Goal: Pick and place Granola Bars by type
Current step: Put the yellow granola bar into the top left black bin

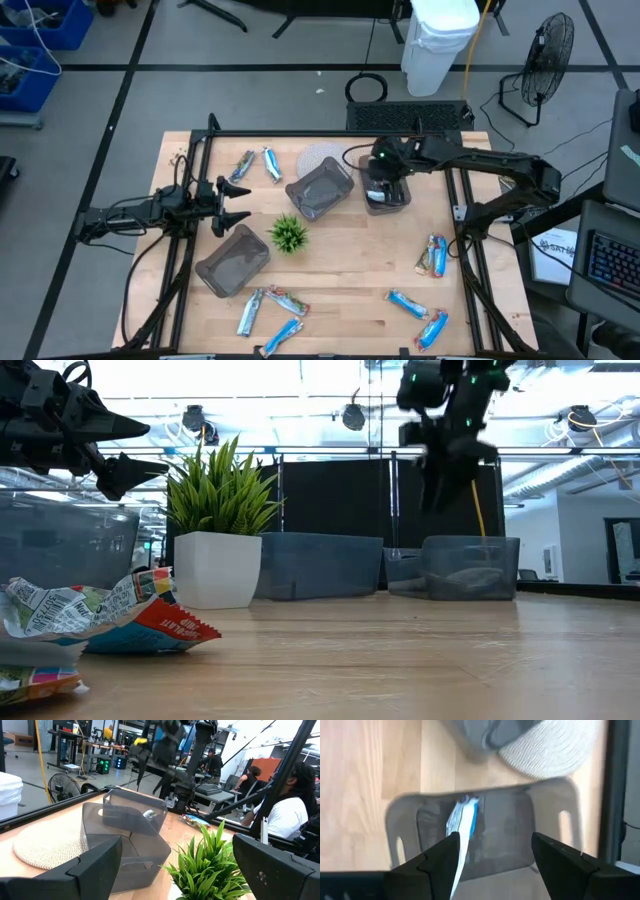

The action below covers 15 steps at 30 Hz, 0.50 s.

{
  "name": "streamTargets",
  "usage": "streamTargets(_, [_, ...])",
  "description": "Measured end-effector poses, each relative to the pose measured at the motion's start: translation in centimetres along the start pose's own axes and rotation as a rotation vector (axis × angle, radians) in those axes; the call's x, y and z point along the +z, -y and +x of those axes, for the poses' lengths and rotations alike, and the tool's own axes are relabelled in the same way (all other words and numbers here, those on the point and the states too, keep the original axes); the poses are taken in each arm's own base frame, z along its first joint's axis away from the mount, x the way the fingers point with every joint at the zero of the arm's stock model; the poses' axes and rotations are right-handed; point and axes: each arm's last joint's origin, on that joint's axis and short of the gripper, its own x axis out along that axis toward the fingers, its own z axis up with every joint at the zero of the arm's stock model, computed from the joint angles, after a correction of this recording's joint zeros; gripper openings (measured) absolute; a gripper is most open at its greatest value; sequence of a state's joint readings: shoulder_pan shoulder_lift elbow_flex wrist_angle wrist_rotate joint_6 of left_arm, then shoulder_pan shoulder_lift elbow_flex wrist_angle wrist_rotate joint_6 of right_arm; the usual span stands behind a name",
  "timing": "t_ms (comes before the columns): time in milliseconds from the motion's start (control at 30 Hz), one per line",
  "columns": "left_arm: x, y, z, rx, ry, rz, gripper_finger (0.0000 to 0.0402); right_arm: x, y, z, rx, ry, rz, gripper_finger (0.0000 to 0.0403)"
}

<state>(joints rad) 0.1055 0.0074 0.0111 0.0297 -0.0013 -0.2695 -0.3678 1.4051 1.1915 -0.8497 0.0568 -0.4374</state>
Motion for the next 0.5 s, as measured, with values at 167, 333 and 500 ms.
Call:
streamTargets(167, [0.0,0.0,0.0,0.0,0.0,0.0,0.0379,0.9,0.0,-3.0,-0.057,0.093,0.068,0.024])
streamTargets(333, [0.0,0.0,0.0,0.0,0.0,0.0,0.0379,1.0,-0.4,-5.2,-0.155,0.076,0.161,0.024])
streamTargets(500, [0.0,0.0,0.0,0.0,0.0,0.0,0.0379,0.8,-1.0,-7.3,-0.222,-0.002,0.311,0.024])
